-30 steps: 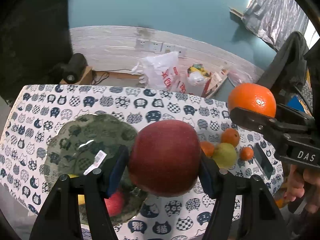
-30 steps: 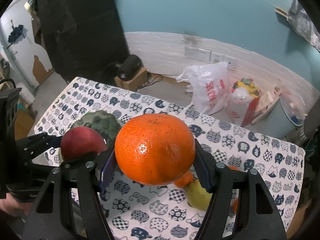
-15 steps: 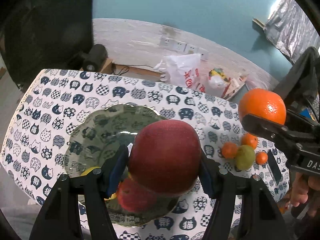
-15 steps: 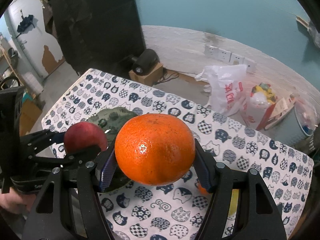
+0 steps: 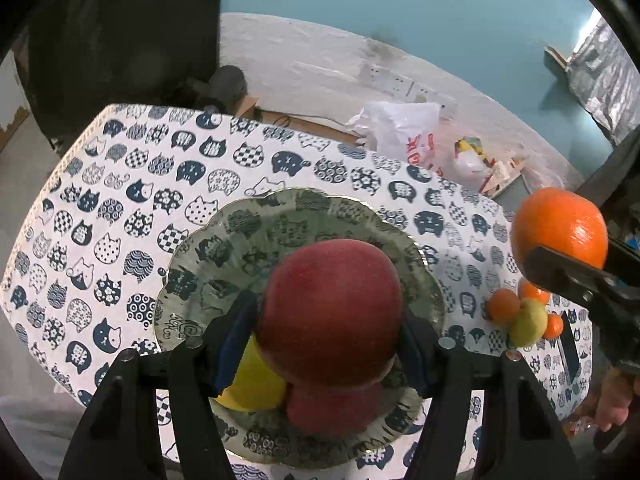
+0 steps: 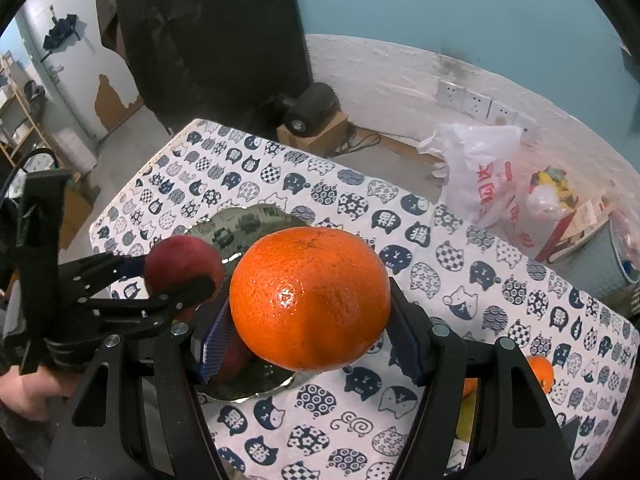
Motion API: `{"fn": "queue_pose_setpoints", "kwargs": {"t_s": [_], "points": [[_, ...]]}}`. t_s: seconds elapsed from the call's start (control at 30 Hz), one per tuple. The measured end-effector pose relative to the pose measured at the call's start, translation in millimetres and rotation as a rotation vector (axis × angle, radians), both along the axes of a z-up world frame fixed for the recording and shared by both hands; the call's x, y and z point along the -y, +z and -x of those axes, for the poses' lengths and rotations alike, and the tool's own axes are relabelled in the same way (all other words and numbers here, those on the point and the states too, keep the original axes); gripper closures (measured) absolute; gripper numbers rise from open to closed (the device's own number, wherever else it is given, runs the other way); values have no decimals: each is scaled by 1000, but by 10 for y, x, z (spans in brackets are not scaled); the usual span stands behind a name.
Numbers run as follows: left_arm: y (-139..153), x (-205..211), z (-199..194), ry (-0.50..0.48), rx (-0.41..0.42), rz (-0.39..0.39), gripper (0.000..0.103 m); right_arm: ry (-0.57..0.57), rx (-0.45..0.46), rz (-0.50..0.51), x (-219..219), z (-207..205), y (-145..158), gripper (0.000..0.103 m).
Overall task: Organize fruits
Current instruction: 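Carry the apple in the left tool and orange in the right tool to the glass bowl, then lower the apple into the bowl and open the left tool while the right tool releases the orange there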
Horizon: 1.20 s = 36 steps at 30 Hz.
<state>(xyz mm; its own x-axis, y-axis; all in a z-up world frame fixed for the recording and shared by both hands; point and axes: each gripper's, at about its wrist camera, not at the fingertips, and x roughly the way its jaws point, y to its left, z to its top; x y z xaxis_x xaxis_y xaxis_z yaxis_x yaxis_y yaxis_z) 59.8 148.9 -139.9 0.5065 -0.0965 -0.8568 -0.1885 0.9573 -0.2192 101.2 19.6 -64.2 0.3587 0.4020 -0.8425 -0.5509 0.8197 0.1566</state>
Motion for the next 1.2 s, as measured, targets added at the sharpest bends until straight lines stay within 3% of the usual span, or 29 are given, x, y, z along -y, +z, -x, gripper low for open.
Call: {"fn": "queue_pose_setpoints", "kwargs": {"t_s": [0.57, 1.2], "points": [[-460, -134, -169, 14, -94, 41, 35, 16, -56, 34, -147, -131, -388, 34], [-672, -94, -272, -7, -135, 24, 35, 39, -93, 49, -276, -170, -688, 34]]}}
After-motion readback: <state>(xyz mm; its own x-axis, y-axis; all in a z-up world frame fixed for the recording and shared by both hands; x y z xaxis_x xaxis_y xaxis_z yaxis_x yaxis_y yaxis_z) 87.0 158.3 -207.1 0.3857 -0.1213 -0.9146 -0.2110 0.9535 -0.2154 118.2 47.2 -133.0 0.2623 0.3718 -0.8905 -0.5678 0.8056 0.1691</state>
